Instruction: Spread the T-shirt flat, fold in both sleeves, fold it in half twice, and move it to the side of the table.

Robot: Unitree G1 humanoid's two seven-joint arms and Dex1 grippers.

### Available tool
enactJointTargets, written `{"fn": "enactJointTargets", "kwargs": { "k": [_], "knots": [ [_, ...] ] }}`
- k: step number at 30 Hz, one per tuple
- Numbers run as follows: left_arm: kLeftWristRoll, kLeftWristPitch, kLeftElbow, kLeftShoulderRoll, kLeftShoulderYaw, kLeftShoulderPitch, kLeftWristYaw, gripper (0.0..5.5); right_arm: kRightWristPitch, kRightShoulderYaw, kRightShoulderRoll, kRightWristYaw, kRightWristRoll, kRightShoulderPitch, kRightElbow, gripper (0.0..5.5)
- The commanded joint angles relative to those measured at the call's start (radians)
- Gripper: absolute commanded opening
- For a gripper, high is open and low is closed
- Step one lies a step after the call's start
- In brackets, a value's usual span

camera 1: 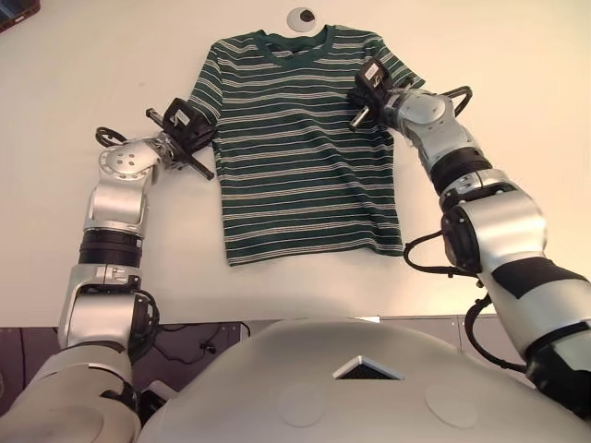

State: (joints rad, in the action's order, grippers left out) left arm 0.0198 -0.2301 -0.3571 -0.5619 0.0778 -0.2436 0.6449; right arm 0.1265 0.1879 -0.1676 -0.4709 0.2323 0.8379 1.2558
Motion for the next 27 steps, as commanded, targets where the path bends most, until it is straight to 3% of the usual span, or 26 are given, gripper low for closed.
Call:
{"fn": "enactJointTargets", "kwargs": {
  "k": [1, 7, 15, 26, 27],
  "knots": [
    [0.052, -0.012, -0.006, -0.006, -0.127, 0.017, -0.076, 0.02, -0.105, 0.058, -0.055, 0.02, 0.071, -0.098, 0.043, 0.04],
    [0.209, -0.1, -0.017, 0.094, -0.265, -0.022, -0.136, 0.02, -0.103, 0.056, -0.111, 0.029, 0.056, -0.124, 0.024, 0.04],
    [0.37, -0.278, -0.165, 0.208, -0.363, -0.142, -0.18, 1.01, -0.097, 0.068, -0.076, 0.017, 0.053, -0.122, -0.004, 0.0],
    [0.391, -0.376, -0.188, 0.259, -0.323, -0.15, -0.156, 1.06, -0.094, 0.066, -0.05, 0.047, 0.052, -0.111, -0.005, 0.0],
    [0.389, -0.369, -0.196, 0.263, -0.322, -0.152, -0.156, 0.87, -0.092, 0.066, -0.049, 0.05, 0.053, -0.11, -0.004, 0.0]
  ]
}}
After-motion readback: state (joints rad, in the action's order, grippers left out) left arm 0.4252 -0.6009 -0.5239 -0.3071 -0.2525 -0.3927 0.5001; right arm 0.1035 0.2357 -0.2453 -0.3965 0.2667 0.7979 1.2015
